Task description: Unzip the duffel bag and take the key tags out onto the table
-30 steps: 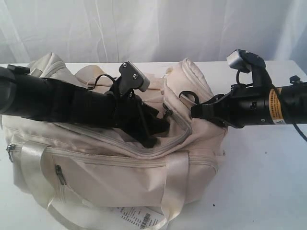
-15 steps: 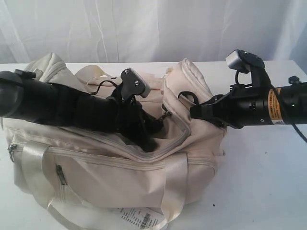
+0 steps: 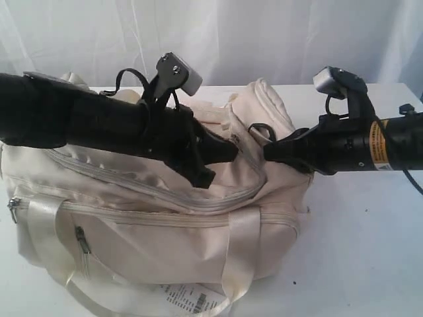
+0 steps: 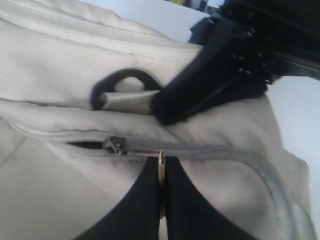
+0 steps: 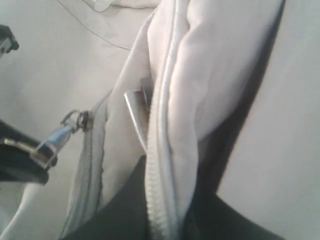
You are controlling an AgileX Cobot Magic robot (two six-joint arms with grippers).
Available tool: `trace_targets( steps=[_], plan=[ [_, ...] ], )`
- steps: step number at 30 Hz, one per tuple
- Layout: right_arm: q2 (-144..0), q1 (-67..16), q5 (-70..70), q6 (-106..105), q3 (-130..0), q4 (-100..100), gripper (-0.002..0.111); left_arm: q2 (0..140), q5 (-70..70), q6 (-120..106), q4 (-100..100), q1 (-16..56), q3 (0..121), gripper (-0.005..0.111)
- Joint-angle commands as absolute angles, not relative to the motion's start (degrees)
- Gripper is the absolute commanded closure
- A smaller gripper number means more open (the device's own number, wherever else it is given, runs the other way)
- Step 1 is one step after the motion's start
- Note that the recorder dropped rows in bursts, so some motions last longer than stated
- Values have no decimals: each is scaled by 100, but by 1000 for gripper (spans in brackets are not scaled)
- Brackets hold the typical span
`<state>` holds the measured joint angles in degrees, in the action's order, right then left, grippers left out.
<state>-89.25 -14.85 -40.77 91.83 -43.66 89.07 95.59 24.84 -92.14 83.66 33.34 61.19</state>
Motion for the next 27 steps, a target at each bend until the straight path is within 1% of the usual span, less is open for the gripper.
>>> trace_targets(
  steps=[1,9,14,19,21,23,27],
  plan=[
    [-8868,-1492,-4260,9107,-4355,8577,108,9258,3389,-7568,6684,3335,6128,107],
    [-8868,-1492,-4404,9107,-4355,8328,108,9131,4535,-7154,6600,3335,6128,107],
    [-8868,-1492,-4497,9107,-4355,8205,108,9131,4476,-7289,7390,3345,6128,107],
    [-8868,-1492,-5109,8580,-4512,8160,108,9131,4479,-7487,7813,3461,6128,107],
    [-8868,-1482,-5261,8580,-4629,8120,104,9131,4436,-7503,7796,3578,6128,107],
    [-8843,-1482,-5222,8580,-4700,8120,95,9131,4365,-7573,7708,3690,6128,107],
    [-8685,-1468,-4919,8567,-4833,8269,70,9131,4282,-7510,7304,3791,6128,107]
  ],
)
